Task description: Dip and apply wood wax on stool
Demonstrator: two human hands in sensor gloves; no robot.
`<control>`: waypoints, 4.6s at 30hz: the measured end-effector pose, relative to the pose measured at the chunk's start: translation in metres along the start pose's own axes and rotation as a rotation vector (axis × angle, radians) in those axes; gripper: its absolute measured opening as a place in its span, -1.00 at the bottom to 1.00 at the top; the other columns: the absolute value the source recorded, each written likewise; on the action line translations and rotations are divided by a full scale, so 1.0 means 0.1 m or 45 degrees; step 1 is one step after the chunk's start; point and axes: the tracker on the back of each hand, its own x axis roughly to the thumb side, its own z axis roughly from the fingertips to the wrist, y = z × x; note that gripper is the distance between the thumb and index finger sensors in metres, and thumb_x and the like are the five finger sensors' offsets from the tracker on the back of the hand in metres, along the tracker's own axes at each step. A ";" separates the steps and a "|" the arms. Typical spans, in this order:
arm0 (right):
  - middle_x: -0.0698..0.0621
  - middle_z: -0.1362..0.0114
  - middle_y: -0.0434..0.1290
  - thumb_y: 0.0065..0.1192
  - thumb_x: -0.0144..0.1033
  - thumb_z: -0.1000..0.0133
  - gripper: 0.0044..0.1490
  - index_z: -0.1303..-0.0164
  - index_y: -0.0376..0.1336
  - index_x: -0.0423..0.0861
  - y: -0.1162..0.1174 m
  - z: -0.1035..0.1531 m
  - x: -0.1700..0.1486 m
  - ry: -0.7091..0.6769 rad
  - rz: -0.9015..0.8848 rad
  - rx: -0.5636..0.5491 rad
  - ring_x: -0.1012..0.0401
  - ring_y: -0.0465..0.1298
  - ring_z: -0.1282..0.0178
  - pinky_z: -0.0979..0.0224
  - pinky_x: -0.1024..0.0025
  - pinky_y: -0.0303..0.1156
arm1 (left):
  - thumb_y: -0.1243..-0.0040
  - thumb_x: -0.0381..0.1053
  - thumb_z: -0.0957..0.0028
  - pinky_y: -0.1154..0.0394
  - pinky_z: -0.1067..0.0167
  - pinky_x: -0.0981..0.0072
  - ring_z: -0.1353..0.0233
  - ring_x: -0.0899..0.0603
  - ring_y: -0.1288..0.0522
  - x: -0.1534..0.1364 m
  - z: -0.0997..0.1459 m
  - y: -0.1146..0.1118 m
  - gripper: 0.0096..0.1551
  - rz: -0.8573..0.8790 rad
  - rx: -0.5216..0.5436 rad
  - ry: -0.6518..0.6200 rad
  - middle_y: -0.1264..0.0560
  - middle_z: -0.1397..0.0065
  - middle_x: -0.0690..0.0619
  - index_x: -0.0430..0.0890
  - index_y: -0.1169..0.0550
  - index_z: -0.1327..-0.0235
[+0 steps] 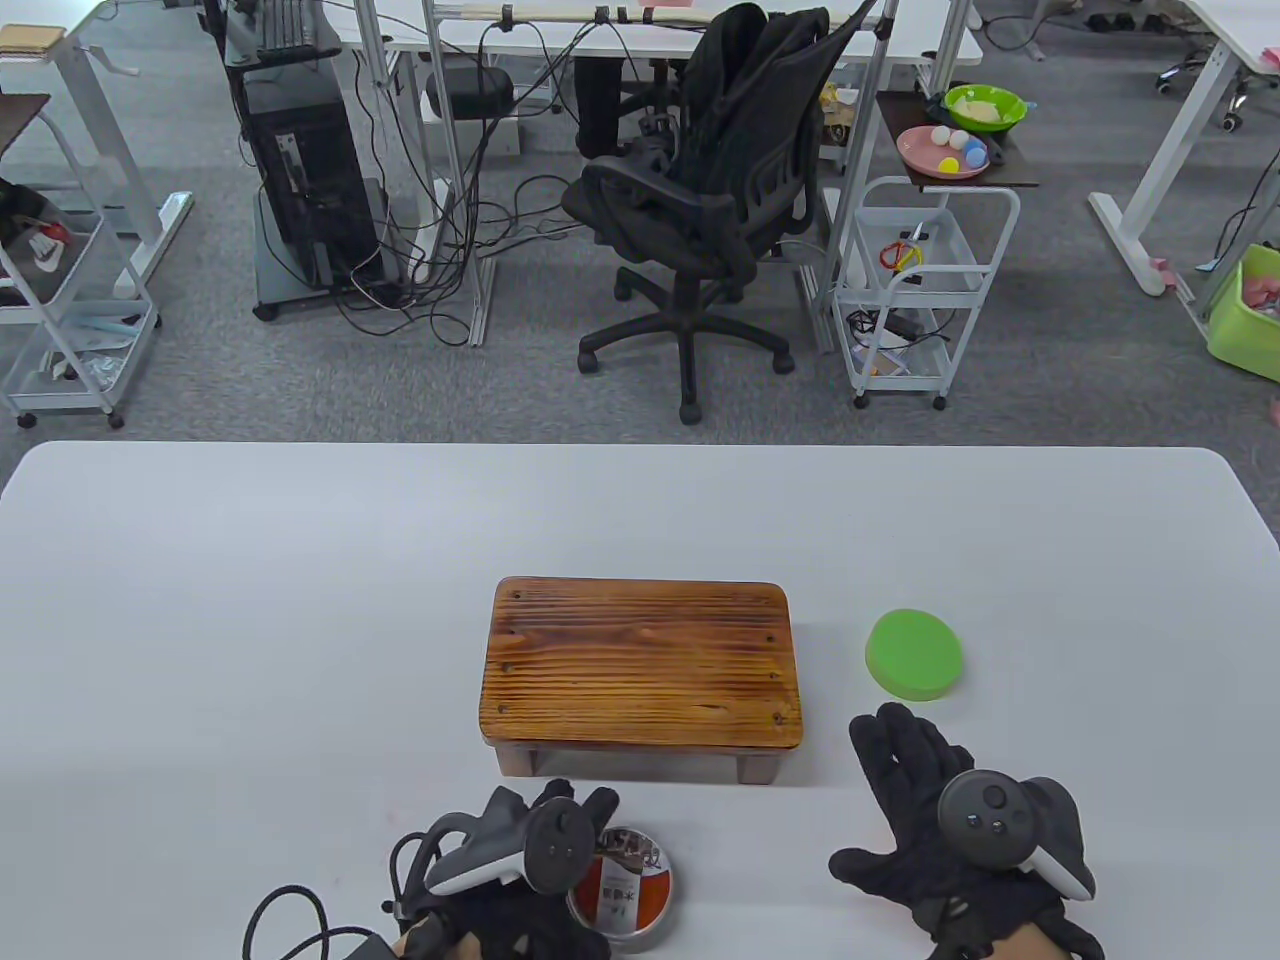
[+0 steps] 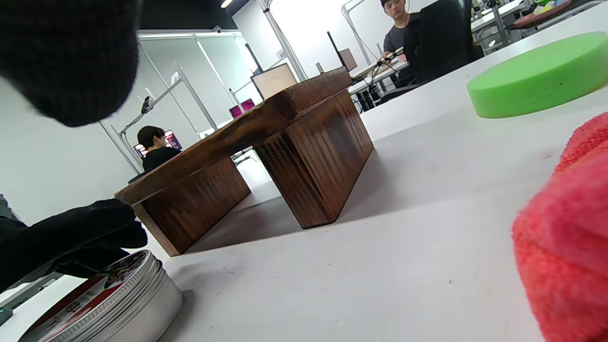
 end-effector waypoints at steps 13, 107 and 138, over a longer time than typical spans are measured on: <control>-0.20 -0.74 -0.30 0.47 0.47 0.31 0.51 -0.58 -0.32 0.15 0.04 -0.01 0.02 0.023 0.021 0.010 -0.35 -0.15 -0.67 -0.51 -0.60 -0.18 | -0.41 0.58 0.12 0.11 -0.43 -0.67 -0.65 -0.58 0.27 -0.37 -0.07 -0.34 0.19 0.126 0.030 0.058 0.23 -0.78 -0.15 0.26 -0.03 -0.61; -0.27 -0.55 0.13 0.54 0.44 0.15 0.38 -0.57 -0.13 -0.04 1.47 -0.63 1.75 0.005 0.461 0.390 -0.40 0.31 -0.38 -0.33 -0.31 0.34 | -0.15 0.59 -0.11 0.48 -0.25 -0.62 -0.54 -0.45 0.60 -0.32 -0.25 -0.56 -0.17 0.248 -0.028 0.013 0.50 -0.71 -0.02 0.48 0.00 -0.47; -0.34 -0.45 0.25 0.52 0.48 0.16 0.39 -0.57 -0.10 -0.08 1.47 -0.62 1.80 0.083 0.540 0.340 -0.31 0.45 -0.21 -0.18 -0.22 0.46 | -0.14 0.59 -0.13 0.49 -0.25 -0.63 -0.54 -0.45 0.61 -0.30 -0.26 -0.57 -0.14 0.244 -0.034 0.009 0.51 -0.70 -0.04 0.45 0.03 -0.48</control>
